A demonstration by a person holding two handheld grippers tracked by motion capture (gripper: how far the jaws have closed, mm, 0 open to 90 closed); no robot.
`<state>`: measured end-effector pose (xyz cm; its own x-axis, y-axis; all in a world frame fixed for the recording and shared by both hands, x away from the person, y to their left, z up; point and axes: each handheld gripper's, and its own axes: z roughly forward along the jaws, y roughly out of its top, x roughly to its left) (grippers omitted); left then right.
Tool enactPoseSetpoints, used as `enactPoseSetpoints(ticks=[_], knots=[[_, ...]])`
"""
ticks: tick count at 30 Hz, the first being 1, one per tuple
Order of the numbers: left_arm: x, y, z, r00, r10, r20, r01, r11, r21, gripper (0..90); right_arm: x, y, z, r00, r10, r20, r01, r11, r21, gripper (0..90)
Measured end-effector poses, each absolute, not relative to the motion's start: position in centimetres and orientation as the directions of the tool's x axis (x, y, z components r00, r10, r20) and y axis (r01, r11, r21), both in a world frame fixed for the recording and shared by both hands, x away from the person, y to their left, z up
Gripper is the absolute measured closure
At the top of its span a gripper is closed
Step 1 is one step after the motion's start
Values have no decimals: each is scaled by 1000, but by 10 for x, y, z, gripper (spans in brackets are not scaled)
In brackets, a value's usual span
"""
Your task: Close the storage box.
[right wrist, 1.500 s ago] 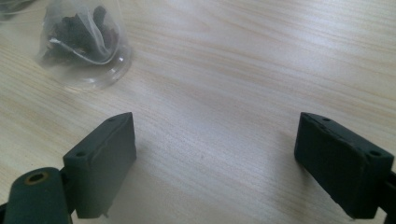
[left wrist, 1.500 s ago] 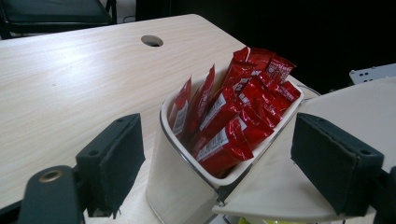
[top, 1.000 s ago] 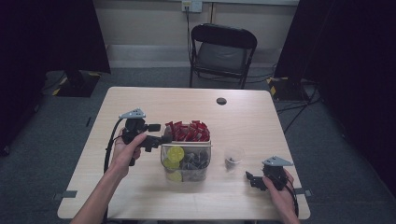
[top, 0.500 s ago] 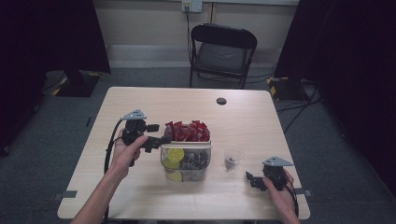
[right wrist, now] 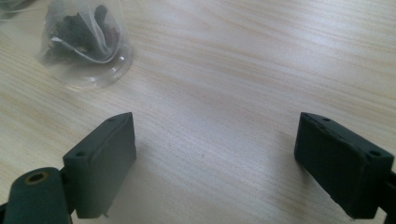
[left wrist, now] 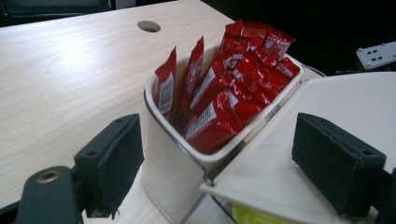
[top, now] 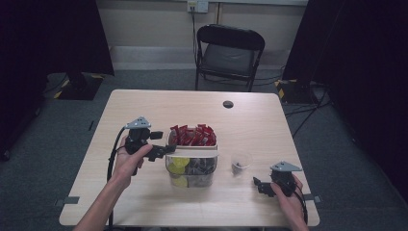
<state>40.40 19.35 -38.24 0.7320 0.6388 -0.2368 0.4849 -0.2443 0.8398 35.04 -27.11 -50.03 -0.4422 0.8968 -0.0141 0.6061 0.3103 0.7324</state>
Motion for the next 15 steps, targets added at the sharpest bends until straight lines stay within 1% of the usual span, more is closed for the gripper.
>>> enactPoseSetpoints(ticks=[4,7,15], knots=[[404,194,-384,722,649,-241,495,-240,835,161,350,-271,-500,-442,897,-14,606,310,733,122],[404,192,-386,736,636,-232,487,-259,834,161,350,-271,-500,-441,897,-13,606,309,732,122],[402,189,-392,734,639,-229,496,-274,824,160,350,-271,-500,-442,897,-14,606,310,732,122]])
